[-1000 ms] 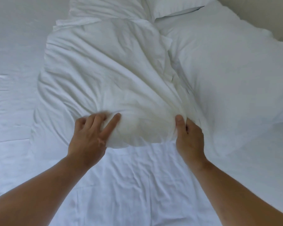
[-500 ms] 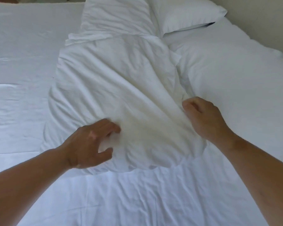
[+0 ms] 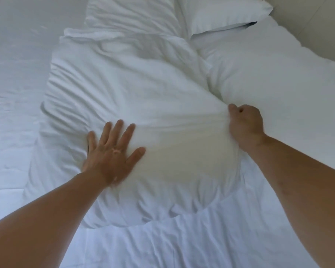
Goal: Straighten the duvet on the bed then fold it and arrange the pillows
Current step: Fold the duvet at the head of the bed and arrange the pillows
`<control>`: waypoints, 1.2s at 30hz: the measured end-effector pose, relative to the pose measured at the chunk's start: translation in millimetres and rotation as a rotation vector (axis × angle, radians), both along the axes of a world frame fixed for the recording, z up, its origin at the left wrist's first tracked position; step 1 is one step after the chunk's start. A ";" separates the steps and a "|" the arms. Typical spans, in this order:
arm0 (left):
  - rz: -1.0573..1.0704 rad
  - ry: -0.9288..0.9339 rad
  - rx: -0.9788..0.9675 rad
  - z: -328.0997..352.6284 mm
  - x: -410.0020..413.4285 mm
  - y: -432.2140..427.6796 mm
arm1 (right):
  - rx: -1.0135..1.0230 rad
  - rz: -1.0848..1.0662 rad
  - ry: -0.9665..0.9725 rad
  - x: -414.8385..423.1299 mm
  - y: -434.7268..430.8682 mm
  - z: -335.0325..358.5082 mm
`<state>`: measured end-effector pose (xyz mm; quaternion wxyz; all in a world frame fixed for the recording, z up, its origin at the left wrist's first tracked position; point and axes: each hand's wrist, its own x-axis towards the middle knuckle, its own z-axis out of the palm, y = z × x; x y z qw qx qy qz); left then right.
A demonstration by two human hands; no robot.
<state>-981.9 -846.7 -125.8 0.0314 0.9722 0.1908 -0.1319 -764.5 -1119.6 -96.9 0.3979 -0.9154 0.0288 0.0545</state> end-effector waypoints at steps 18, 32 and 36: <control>0.784 -0.483 -0.345 11.2 -177.4 1.5 | 0.239 0.306 0.455 -202.3 -77.4 -25.7; 0.851 -0.274 -0.520 0.6 -201.6 44.3 | -0.296 0.582 0.101 -188.3 -73.7 -45.3; 0.743 -0.208 -0.469 41.0 -204.3 82.5 | -0.509 0.564 -0.050 -139.7 -111.6 8.6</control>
